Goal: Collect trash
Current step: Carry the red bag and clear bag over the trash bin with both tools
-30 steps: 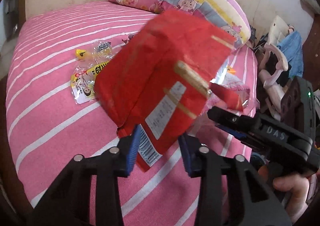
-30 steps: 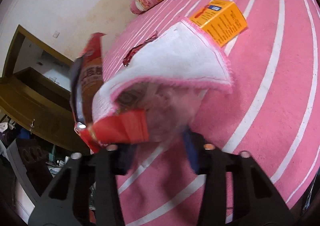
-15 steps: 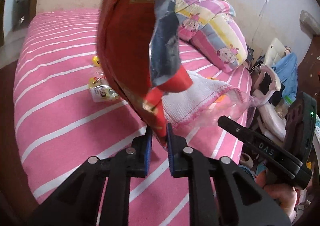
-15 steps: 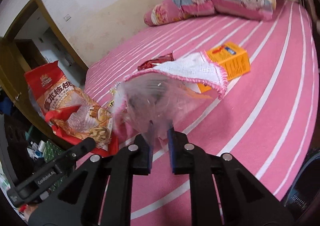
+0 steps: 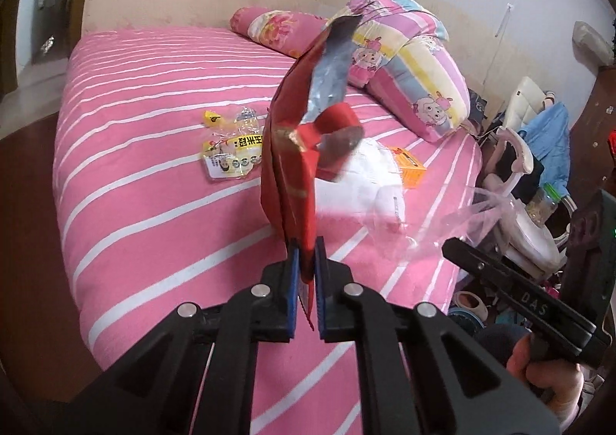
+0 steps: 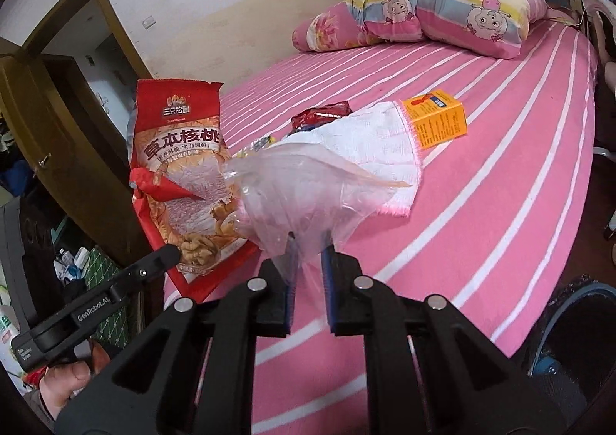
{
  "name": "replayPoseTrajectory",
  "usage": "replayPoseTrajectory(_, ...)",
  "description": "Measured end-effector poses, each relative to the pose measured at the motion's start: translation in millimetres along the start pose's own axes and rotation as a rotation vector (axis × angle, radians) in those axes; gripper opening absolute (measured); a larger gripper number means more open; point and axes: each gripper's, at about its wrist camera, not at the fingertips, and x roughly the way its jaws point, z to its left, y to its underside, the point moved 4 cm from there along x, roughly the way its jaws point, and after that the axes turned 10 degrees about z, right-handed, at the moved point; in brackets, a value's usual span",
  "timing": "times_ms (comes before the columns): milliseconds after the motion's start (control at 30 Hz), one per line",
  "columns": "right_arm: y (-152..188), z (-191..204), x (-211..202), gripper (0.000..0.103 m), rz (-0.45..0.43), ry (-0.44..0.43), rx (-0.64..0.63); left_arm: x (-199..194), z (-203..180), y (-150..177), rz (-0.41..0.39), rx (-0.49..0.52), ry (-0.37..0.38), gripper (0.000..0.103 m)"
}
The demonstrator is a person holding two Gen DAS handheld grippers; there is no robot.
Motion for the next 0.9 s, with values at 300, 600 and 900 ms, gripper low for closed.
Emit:
replayPoseTrajectory(300, 17, 12, -36, 0.013, -0.076, -0.003, -0.053, -33, -16, 14, -0.056, 0.021, 0.014, 0.007)
replayPoseTrajectory(600, 27, 8, -71, 0.013, -0.143, -0.017, -0.033, -59, -46, 26, -0.086, 0.076, 0.039, 0.004)
replayPoseTrajectory(900, 29, -7, -102, 0.013, -0.194, -0.026, 0.026, -78, -62, 31, -0.118, 0.076, 0.058, 0.003)
